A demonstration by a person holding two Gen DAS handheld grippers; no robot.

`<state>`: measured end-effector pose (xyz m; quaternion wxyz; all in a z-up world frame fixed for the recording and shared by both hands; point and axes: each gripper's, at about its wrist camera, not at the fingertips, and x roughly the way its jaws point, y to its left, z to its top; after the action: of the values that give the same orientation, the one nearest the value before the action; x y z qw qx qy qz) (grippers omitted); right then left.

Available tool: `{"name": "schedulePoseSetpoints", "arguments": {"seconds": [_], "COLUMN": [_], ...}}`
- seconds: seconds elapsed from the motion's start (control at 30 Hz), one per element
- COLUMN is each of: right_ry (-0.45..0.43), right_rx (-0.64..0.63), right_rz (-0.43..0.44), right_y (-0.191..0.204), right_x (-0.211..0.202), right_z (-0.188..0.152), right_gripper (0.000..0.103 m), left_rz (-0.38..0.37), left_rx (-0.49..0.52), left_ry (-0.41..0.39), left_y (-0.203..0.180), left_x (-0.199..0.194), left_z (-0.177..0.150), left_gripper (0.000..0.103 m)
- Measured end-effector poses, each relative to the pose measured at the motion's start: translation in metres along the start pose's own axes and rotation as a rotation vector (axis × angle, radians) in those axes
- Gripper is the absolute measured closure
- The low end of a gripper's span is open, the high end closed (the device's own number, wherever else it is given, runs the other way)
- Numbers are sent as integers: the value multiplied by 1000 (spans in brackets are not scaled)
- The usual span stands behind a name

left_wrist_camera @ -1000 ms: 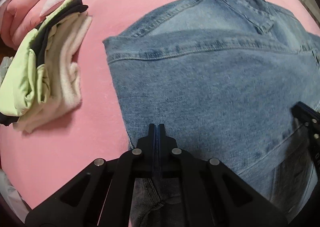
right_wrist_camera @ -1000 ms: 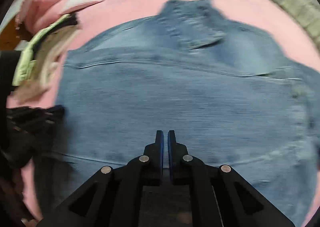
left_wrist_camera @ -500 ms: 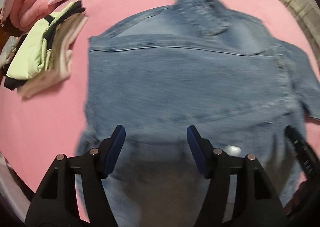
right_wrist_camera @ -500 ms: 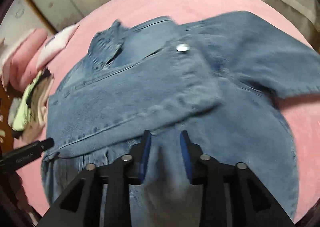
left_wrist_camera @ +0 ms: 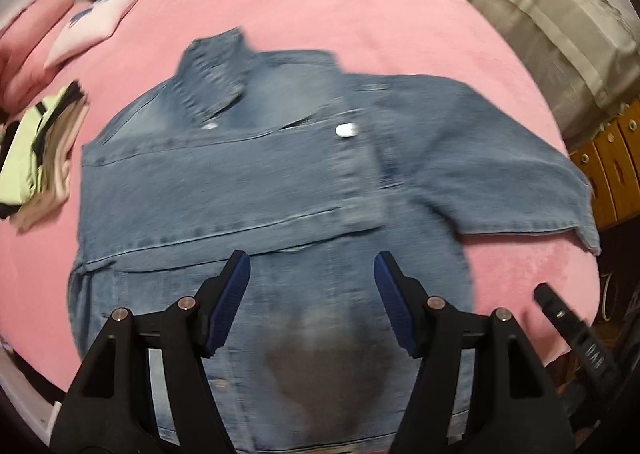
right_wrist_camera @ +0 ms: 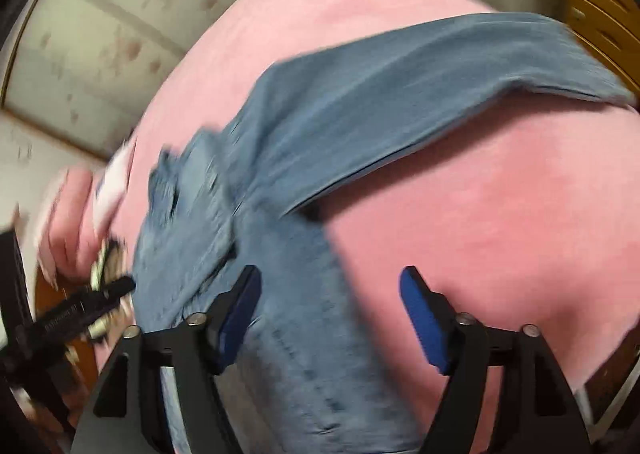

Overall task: Fold large clothes
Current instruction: 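Reach the right tool to the other sleeve cuff and close on it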

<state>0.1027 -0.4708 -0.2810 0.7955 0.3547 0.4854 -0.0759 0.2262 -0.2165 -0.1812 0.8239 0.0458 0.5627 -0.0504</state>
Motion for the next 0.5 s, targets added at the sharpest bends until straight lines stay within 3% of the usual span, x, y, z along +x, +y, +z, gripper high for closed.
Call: {"name": "schedulePoseSetpoints", "arguments": {"seconds": [0.07,0.2,0.37,0.5], "right_ry": [-38,-101,-202,-245], "right_rx": [95,287,540,645], "right_rz": [-14,0,31,78], "right_y": [-38,-108,-183,-217], "right_x": [-17,-35,-47,-49], "right_z": [12,27,43,57], "right_gripper": [19,19,19,20], "left_rz": [-31,-81,-70,-55], "left_rx": [7,60,114,106], "left_ry": [2,35,54,60], "left_y": [-24,-63,-92,-97], "left_x": [-1,5,9,13], "left_z": [-1,-11,-17,-15], "left_gripper": [40,40,40,40]}}
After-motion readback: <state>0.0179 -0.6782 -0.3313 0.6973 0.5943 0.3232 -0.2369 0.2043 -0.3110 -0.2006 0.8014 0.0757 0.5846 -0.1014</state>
